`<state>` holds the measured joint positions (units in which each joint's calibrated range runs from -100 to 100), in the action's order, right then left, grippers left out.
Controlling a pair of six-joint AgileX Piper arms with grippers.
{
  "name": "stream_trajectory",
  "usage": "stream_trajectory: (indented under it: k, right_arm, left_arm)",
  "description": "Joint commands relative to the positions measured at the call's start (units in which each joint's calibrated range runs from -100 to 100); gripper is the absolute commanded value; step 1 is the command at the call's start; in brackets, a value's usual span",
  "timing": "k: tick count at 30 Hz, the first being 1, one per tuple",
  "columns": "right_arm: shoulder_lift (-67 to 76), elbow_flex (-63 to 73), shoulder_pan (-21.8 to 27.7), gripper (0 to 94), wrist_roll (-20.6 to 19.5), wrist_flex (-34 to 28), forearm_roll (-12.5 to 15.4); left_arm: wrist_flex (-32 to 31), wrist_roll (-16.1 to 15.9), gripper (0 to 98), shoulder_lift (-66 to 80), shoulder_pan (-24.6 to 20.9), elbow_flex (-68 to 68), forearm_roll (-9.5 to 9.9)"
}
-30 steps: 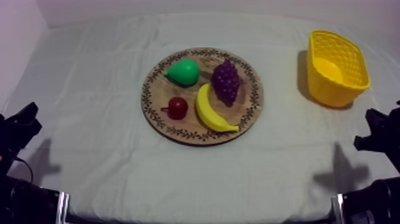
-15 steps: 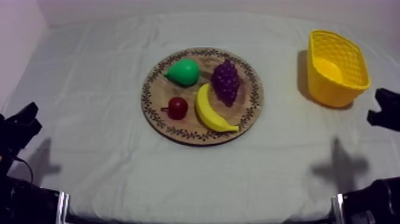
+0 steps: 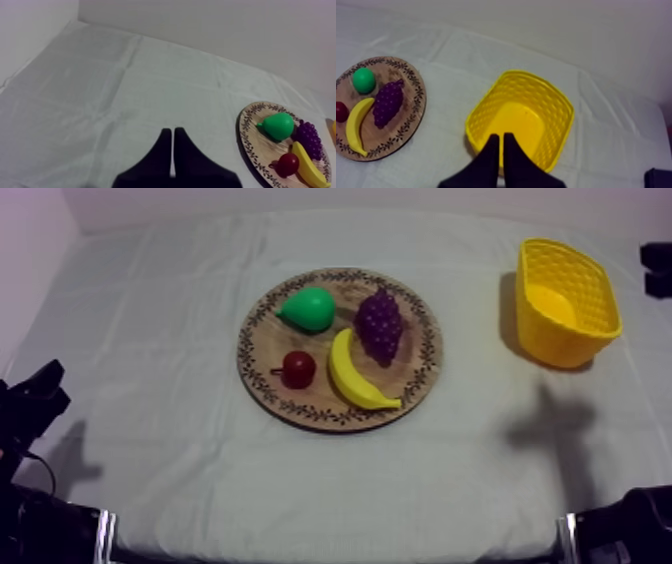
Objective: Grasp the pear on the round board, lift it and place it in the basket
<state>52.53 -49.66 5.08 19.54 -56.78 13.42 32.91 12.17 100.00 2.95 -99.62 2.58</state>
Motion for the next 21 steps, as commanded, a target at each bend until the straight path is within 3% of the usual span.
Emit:
stream_trajectory:
  k: [1,9,21]
  right_arm:
    - [-7.0,11.2,0.0,0.6,2.6,-3.5,1.9]
    - [-20.8,26.4,-3.0,0.5,4.6,-9.0,2.4]
    - [-38.3,41.6,-8.4,1.6,11.4,-16.1,5.4]
  left_arm:
    - [0.0,0.0,0.1,0.0,0.0,0.0,-0.02]
    - [0.0,0.0,0.1,0.0,0.0,0.0,-0.02]
    - [0.0,0.0,0.1,0.0,0.0,0.0,-0.02]
